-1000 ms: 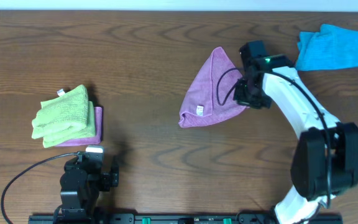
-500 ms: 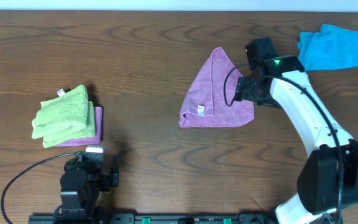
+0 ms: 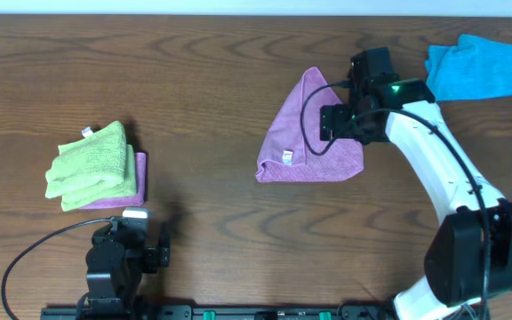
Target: Fold the cloth
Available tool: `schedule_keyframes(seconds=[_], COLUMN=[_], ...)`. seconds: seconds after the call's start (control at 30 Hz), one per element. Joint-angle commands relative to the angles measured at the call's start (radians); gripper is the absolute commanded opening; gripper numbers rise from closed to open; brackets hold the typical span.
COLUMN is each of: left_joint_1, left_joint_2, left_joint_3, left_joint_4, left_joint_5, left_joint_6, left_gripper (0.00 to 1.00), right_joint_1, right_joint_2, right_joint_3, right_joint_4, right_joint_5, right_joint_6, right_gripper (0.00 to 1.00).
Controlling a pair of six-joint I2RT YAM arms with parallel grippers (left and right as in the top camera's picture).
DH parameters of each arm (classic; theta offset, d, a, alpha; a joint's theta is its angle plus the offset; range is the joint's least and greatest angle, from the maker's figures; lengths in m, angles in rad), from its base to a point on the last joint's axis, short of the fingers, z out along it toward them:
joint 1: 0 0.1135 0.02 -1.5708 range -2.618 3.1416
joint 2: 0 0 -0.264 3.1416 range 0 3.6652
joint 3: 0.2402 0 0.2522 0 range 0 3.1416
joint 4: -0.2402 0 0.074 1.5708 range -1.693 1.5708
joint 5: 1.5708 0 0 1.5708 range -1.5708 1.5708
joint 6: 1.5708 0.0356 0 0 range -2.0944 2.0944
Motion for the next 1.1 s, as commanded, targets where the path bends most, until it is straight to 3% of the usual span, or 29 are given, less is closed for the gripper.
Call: schedule_keyframes(seconds=[0.0,0.3,0.37,0.53,0.8,0.93,1.07], left_joint_1=[-0.003,-0.003,-0.003,-0.003,-0.003,-0.003,-0.003], left_joint_2=[-0.006,-0.006,-0.006,0.064,0.568,0.822,0.969], left_joint_3=[-0.014,-0.014,-0.014,0.072,0.497,0.73,0.779], left_joint_4=[-0.018,0.017,0.071,0.154,0.042,-0.007,0.042], left_joint_5=[-0.007,0.029,0.105,0.076,0.092,0.227,0.363], left_joint_6=[0.011,-0.001,-0.029,-0.171,-0.211,-0.214,-0.243], left_gripper=[0.95,0.95,0.95,0.95,0.95,0.95,0.95], right_joint_1=[0.04,0.126,0.132,0.128,0.106,0.057,0.002], right_joint_2=[-0.019,-0.019,-0.019,0.0,0.123,0.19,0.211], right_joint_3=[-0.003,-0.003,-0.003,-0.003,-0.003,-0.003,-0.003], right_joint_4=[0.013,0.037,0.047,0.08,0.097,0.13,0.163], right_joint_5=[-0.066,-0.065,-0.065,-0.034,-0.066,-0.212,-0.257], right_joint_6=[-0.058,-0.059,-0.059,-0.057,0.039,0.094,0.097], right_gripper=[0.94,0.92,0.92,0.88,0.85,0.86,0.86])
